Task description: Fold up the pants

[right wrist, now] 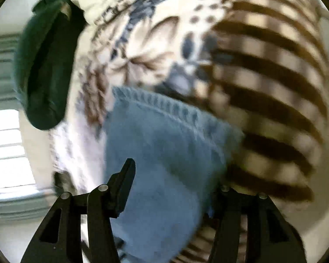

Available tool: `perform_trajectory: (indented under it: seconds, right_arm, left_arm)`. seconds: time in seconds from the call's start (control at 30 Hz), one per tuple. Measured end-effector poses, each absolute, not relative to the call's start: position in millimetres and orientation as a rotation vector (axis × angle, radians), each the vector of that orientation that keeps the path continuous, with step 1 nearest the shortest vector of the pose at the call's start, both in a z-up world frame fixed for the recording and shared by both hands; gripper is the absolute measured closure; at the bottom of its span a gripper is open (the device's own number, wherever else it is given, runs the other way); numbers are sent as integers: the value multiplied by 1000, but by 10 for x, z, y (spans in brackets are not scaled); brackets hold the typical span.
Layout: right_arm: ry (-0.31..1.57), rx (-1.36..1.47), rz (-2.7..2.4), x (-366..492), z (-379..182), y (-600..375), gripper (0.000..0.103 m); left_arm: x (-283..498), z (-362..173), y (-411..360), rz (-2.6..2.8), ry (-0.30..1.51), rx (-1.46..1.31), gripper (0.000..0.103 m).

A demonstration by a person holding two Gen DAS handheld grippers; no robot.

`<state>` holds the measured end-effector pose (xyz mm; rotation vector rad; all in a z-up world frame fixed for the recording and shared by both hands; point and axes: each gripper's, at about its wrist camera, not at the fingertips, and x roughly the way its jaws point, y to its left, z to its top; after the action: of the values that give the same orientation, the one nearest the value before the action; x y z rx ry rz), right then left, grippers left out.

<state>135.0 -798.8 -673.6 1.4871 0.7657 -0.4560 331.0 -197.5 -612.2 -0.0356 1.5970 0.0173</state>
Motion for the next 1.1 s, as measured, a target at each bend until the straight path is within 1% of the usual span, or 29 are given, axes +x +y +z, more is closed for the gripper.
perform_trajectory:
  seconds: [0.1, 0.13, 0.17, 0.2, 0.27, 0.37, 0.53, 0.67, 0.8, 0.93, 1.07, 1.1]
  right_arm:
    - [664, 1577, -381, 1430, -6956, -8022, 47]
    - [659, 1583, -394, 1448, -7005, -8022, 49]
    - [661, 1583, -412, 1482, -7036, -7985, 70]
    - [659, 1587, -438, 1467, -7070, -7991, 94]
    - [658, 1575, -464, 1458, -7048, -7949, 94]
    - [672, 1503, -481, 1509, -6806, -7906, 95]
    - [673, 1364, -393, 1720, -6125, -7774, 95]
    - [681, 1256, -304, 1986, -5586, -7428, 95]
    - [692, 1151, -226, 2291, -5139, -6910, 95]
    - [734, 1041, -154, 2543, -4814, -6186, 95]
    - [805, 962, -85, 2810, -4807, -5441, 95]
    - [841, 940, -60, 2911, -4891, -5181, 95]
  left_arm:
    - [3338, -6163, -2028, 39, 1589, -29, 0]
    - [3347, -6170, -2030, 43, 1586, -29, 0]
    - [3351, -6176, -2050, 45, 1584, -27, 0]
    - [3332, -6168, -2099, 44, 1584, -26, 0]
    - [3333, -6150, -2140, 40, 1589, -31, 0]
    - [3265, -5952, -2220, 34, 1578, -17, 0]
    - [3237, -5577, -2172, 30, 1510, 3, 0]
    - [3232, -5282, -2096, 25, 1441, 19, 0]
    - [3189, -5059, -1925, 15, 1404, 17, 0]
    - [3064, -4912, -1531, 29, 1380, -34, 0]
    - [2916, -4886, -1004, 70, 1383, -88, 0]
    - [2894, -4911, -876, 82, 1386, -101, 0]
